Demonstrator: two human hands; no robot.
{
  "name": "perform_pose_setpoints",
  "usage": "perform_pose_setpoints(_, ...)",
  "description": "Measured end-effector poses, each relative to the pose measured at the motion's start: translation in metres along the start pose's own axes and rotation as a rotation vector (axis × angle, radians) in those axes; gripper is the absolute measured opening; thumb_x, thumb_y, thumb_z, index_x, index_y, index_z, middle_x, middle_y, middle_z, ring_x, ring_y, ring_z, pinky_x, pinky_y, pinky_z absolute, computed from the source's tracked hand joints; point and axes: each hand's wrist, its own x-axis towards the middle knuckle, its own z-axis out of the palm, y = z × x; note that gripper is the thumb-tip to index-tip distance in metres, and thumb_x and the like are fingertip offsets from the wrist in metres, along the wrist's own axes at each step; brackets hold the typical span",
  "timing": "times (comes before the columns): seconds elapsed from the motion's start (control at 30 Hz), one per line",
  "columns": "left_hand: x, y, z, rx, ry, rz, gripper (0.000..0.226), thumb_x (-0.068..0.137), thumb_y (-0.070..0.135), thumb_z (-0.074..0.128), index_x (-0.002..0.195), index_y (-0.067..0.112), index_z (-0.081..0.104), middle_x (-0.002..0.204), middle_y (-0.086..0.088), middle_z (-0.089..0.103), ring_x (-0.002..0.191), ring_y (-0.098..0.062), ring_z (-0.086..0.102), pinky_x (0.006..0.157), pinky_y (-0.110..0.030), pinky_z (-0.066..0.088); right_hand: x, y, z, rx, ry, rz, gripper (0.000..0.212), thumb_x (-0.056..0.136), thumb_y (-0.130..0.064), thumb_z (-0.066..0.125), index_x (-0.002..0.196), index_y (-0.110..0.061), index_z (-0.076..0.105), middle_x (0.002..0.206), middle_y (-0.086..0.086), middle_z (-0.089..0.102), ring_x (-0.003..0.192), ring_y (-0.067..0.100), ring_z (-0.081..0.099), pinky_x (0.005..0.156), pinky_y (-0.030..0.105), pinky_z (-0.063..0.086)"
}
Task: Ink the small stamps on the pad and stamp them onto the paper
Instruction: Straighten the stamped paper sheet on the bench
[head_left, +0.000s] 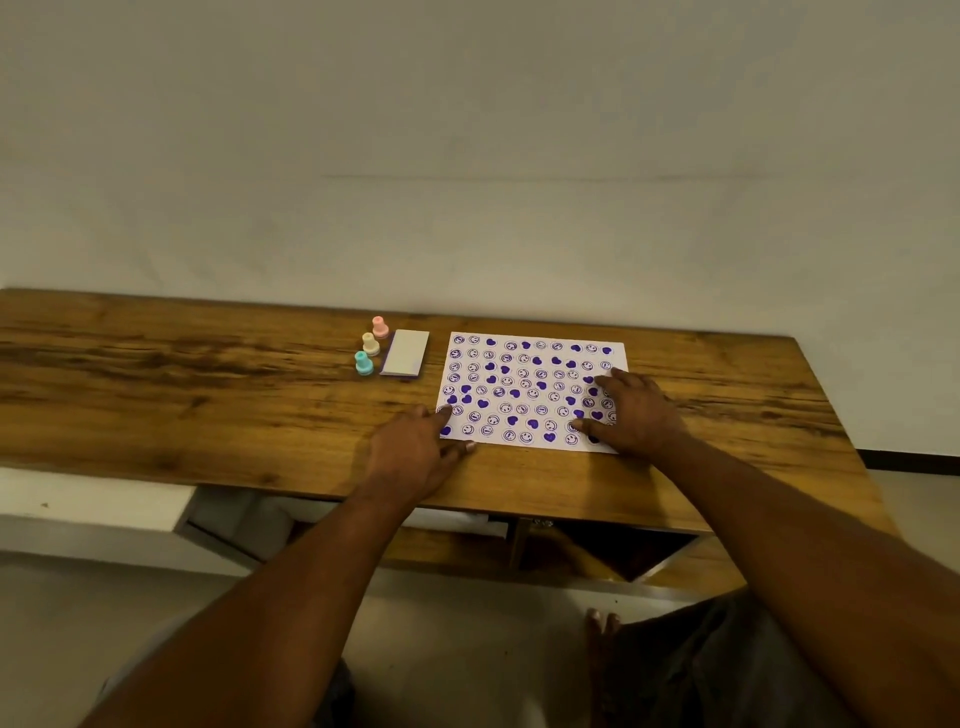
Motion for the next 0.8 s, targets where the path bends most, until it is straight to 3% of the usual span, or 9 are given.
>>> perform_pose_setpoints(0.17, -0.001, 0.0, -0.001, -0.046, 0.027, 0.0, 0.081, 0.094, 0.081, 0.042, 0.162, 0.037, 0.034, 0.153, -0.004, 0.052, 0.135, -0.025, 0.053, 0.097, -0.039, 0.051, -0.001, 0.005, -0.002, 0.096, 0.039, -0.011, 0.099, 0.081, -0.08, 0.065, 0.16, -0.027, 0.037, 0.17, 0.005, 0.03, 0.155, 0.034, 0.028, 0.122, 0.055, 0.032)
perform_pose_setpoints(0.33, 0.001, 0.001, -0.003, -0.085, 0.131, 0.004, 0.079, 0.094, 0.081, 0.041, 0.159, 0.037, 0.04, 0.14, 0.001, 0.062, 0.12, -0.019, 0.062, 0.087, -0.036, 0.054, -0.002, 0.0, -0.011, 0.233, 0.312, -0.007, 0.082, 0.087, -0.066, 0.068, 0.151, -0.018, 0.052, 0.16, 0.011, 0.046, 0.146, 0.032, 0.042, 0.117, 0.047, 0.037)
perform_pose_setpoints(0.5, 0.009, 0.006, 0.006, -0.202, 0.279, 0.031, 0.076, 0.094, 0.081, 0.044, 0.153, 0.033, 0.052, 0.132, 0.004, 0.064, 0.111, -0.014, 0.061, 0.076, -0.027, 0.044, 0.001, -0.028, -0.003, 0.239, 0.41, -0.032, 0.074, 0.09, -0.06, 0.07, 0.149, -0.02, 0.054, 0.158, 0.008, 0.048, 0.148, 0.03, 0.04, 0.12, 0.05, 0.034)
perform_pose_setpoints(0.6, 0.019, 0.01, 0.018, -0.259, 0.365, 0.077, 0.076, 0.094, 0.081, 0.041, 0.147, 0.029, 0.059, 0.133, 0.002, 0.063, 0.117, -0.016, 0.058, 0.082, -0.027, 0.04, 0.012, -0.043, 0.007, 0.253, 0.503, -0.052, 0.069, 0.091, -0.059, 0.07, 0.147, -0.02, 0.056, 0.158, 0.005, 0.048, 0.15, 0.029, 0.036, 0.121, 0.052, 0.03)
perform_pose_setpoints(0.7, 0.037, 0.015, 0.025, -0.264, 0.419, 0.115, 0.078, 0.093, 0.082, 0.038, 0.143, 0.027, 0.063, 0.138, -0.001, 0.062, 0.125, -0.023, 0.056, 0.095, -0.041, 0.044, 0.033, -0.058, 0.007, 0.236, 0.556, -0.096, 0.068, 0.091, -0.061, 0.067, 0.146, -0.023, 0.055, 0.158, 0.003, 0.048, 0.152, 0.027, 0.034, 0.122, 0.052, 0.027)
perform_pose_setpoints(0.8, 0.055, 0.011, 0.028, -0.251, 0.461, 0.1, 0.073, 0.092, 0.08, 0.043, 0.139, 0.028, 0.064, 0.142, -0.002, 0.062, 0.13, -0.026, 0.051, 0.101, -0.047, 0.038, 0.056, -0.07, 0.004, 0.264, 0.587, -0.1, 0.067, 0.091, -0.06, 0.067, 0.146, -0.023, 0.055, 0.158, 0.002, 0.048, 0.154, 0.026, 0.03, 0.124, 0.047, 0.022)
